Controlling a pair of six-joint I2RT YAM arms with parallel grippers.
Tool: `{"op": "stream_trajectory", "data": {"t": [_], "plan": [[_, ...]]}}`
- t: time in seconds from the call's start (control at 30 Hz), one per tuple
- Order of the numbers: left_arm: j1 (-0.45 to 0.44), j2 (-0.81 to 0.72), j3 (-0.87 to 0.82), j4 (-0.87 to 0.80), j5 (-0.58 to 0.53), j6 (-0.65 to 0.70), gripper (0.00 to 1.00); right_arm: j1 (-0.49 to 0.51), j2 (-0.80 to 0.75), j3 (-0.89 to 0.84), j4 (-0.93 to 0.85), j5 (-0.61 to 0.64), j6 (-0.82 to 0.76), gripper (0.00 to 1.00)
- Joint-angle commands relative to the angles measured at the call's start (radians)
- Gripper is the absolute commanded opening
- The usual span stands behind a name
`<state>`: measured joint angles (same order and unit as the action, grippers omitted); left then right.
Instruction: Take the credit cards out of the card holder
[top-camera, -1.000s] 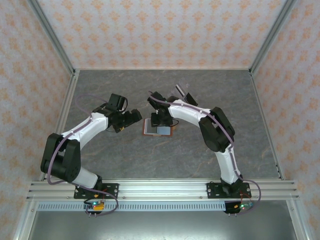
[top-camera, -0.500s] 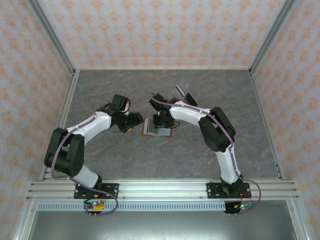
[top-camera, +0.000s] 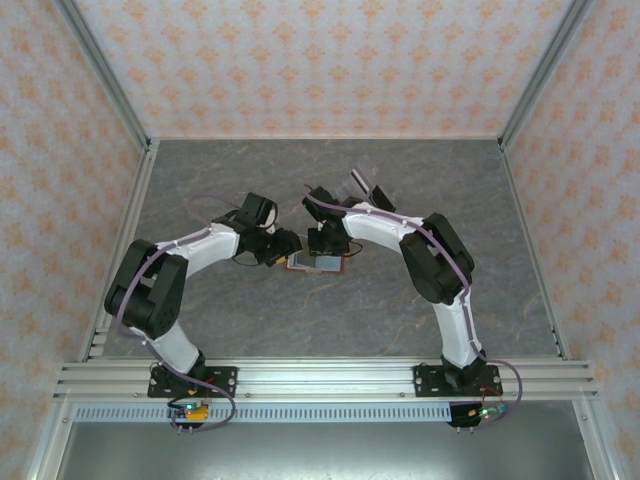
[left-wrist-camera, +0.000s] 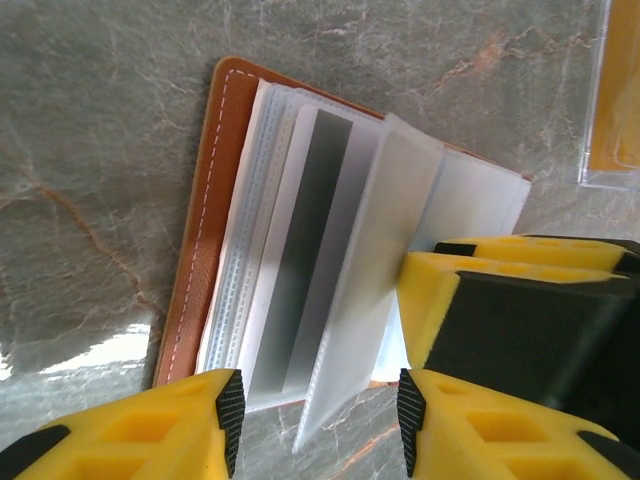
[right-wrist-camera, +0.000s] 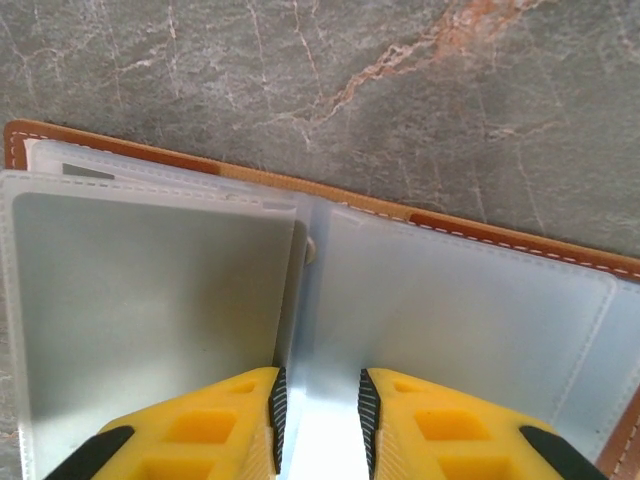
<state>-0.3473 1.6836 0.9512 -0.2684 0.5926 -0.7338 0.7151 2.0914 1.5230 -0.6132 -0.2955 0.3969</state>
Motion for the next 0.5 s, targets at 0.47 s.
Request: {"op": "stream_trajectory", "data": {"t": [0.47], "plan": [[-0.013,0.063,0.024,0.091,0.072,-0.021,0.32,-0.018,0.018,-0.049,0.01,-0.002,0.025,0.28]]}}
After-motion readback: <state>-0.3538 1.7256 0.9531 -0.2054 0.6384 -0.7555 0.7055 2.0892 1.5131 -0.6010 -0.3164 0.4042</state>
